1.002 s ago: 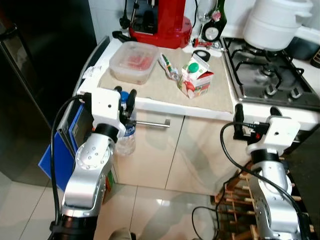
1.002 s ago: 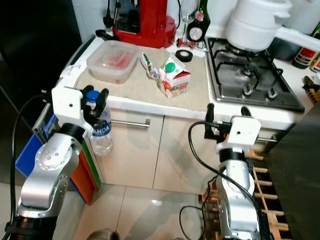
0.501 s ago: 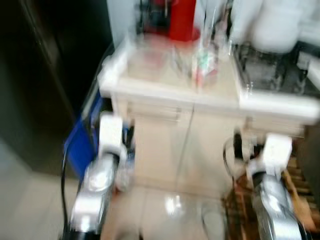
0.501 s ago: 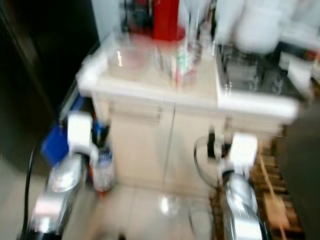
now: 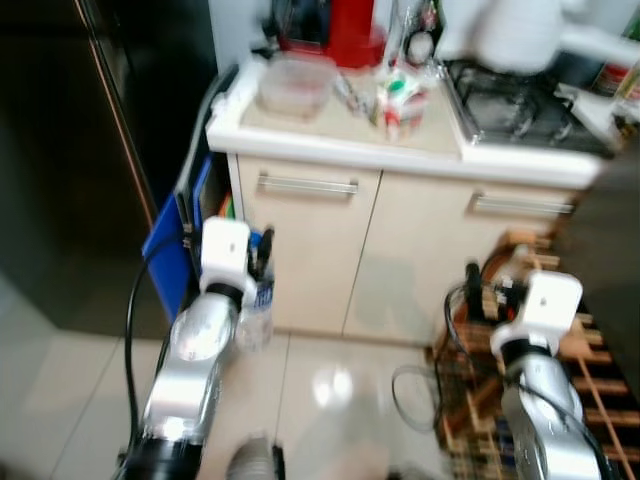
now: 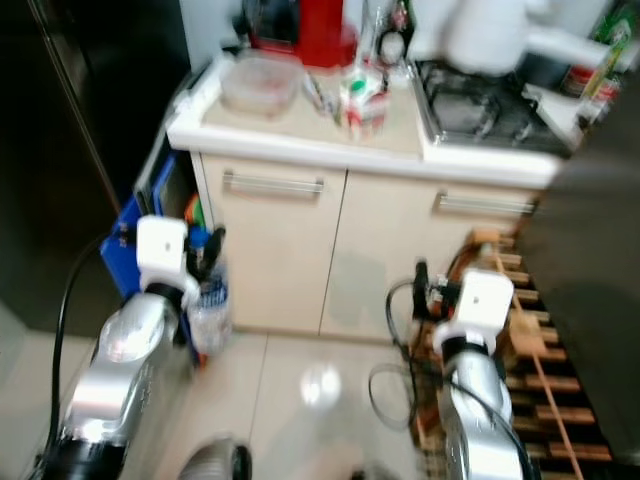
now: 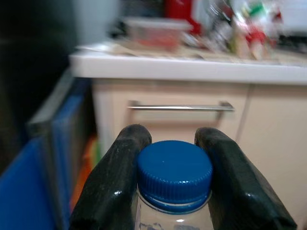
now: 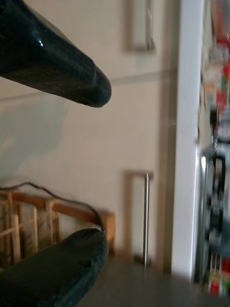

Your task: Restocking fridge

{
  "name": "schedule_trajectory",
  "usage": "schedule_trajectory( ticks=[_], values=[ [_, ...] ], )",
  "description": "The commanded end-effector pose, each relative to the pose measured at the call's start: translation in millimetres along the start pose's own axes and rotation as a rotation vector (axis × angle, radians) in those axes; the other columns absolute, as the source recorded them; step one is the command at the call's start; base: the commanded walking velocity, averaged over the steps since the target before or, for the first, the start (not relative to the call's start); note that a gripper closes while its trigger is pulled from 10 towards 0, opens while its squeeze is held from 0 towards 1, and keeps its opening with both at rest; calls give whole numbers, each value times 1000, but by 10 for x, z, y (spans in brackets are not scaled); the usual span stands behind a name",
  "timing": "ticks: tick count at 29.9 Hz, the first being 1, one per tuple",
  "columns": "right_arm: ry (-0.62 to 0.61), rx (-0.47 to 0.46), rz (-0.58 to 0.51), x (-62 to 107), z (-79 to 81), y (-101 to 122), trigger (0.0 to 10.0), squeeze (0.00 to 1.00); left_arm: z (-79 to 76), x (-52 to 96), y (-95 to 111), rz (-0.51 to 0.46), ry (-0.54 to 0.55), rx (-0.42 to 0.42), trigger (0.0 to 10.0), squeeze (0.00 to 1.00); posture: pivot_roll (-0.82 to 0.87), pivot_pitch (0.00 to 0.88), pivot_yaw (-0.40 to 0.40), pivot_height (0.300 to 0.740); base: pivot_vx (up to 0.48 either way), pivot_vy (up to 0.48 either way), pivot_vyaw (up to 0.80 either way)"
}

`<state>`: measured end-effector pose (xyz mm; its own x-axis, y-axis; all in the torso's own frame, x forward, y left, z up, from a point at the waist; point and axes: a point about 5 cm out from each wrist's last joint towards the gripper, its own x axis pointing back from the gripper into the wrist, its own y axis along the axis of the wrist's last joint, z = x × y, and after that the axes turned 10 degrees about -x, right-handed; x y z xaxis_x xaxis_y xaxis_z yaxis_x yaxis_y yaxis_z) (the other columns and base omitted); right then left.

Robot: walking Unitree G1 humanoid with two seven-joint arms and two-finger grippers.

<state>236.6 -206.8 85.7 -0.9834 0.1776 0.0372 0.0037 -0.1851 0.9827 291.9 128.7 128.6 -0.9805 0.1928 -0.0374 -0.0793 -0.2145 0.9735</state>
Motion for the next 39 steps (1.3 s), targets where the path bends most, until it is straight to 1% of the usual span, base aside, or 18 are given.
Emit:
schedule_trajectory(
  ticks=[1,14,17,19,21,26,33,39],
  values=[
    [29,-9,-10,-43,77,24,10000,0,32,29,-31,9,9,-9,10000,0,64,0,-20,740,-390,0,0],
    [35,-5,-19,-65,101,37,10000,0,57,-15,2,-3,8,-25,10000,0,62,0,-14,740,-388,0,0],
    [36,-5,-19,-66,105,35,10000,0,58,-20,-2,-2,6,-25,10000,0,61,0,-13,740,0,0,0],
    [37,-2,-20,-72,116,32,10000,0,49,-38,18,-14,-6,-47,10000,0,59,0,-9,740,0,0,0],
    [37,-1,-22,-77,119,34,10000,0,42,-45,26,-22,-16,-41,10000,0,59,0,-9,740,0,0,0],
    [37,2,-28,-96,127,40,10000,0,39,-82,42,-24,-23,-52,10000,0,55,0,-5,740,0,-442,0],
    [33,7,-28,-98,115,33,10000,0,37,-120,67,-37,-21,-47,10000,0,48,0,-4,740,253,-404,0],
    [27,13,-28,-92,97,20,10000,0,-2,-164,85,-45,-30,-42,10000,0,43,0,0,740,286,-382,0]
  ],
)
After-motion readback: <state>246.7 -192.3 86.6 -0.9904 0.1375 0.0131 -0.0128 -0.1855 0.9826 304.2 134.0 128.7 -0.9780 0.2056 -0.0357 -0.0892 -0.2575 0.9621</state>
